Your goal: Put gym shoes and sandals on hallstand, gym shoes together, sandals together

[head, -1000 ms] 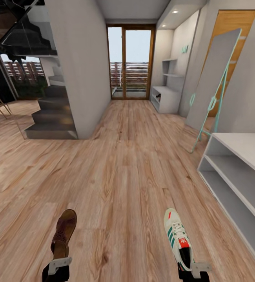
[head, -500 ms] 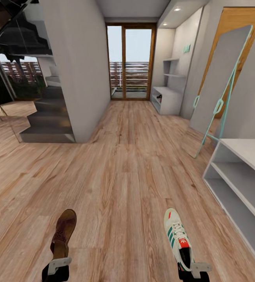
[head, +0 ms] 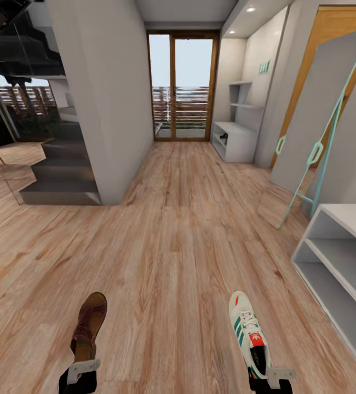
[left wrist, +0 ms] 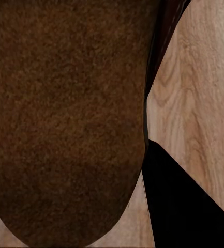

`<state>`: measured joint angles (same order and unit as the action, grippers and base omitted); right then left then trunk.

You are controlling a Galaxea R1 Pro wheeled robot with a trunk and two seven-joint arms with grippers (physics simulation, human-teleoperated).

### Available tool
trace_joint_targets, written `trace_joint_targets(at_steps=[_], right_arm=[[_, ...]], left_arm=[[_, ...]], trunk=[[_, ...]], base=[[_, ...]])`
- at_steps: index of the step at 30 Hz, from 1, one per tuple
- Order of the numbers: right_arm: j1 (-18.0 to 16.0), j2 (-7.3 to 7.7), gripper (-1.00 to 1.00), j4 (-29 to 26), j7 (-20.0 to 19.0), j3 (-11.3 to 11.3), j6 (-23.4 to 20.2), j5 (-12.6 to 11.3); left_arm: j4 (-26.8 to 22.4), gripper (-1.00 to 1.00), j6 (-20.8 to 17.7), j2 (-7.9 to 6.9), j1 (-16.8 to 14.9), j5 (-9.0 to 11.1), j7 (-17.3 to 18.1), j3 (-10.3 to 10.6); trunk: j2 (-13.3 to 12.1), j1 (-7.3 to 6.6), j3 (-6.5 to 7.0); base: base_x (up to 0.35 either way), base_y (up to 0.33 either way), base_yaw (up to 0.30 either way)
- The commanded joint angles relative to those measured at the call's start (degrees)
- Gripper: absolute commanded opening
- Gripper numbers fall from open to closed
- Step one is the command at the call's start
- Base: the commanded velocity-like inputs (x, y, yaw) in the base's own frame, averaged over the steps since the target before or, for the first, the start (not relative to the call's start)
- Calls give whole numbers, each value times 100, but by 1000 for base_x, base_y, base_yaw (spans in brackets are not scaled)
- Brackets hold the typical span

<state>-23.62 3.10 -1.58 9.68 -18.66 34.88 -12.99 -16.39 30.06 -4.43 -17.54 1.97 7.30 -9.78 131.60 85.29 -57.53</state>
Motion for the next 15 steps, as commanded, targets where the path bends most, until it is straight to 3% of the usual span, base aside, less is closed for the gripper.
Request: trace_joint_targets(at_steps=[1, 15], right_arm=[[-2, 0, -100, -1, 26, -50, 10, -33], [-2, -1, -100, 0, 26, -50, 10, -34]], left_arm=[[4, -100, 9, 3, -4, 9, 61, -42], [4, -100, 9, 4, -4, 12, 61, -37]], trunk=[[2, 2, -5], [2, 2, -5]], base=[[338, 0, 0], [338, 0, 0]])
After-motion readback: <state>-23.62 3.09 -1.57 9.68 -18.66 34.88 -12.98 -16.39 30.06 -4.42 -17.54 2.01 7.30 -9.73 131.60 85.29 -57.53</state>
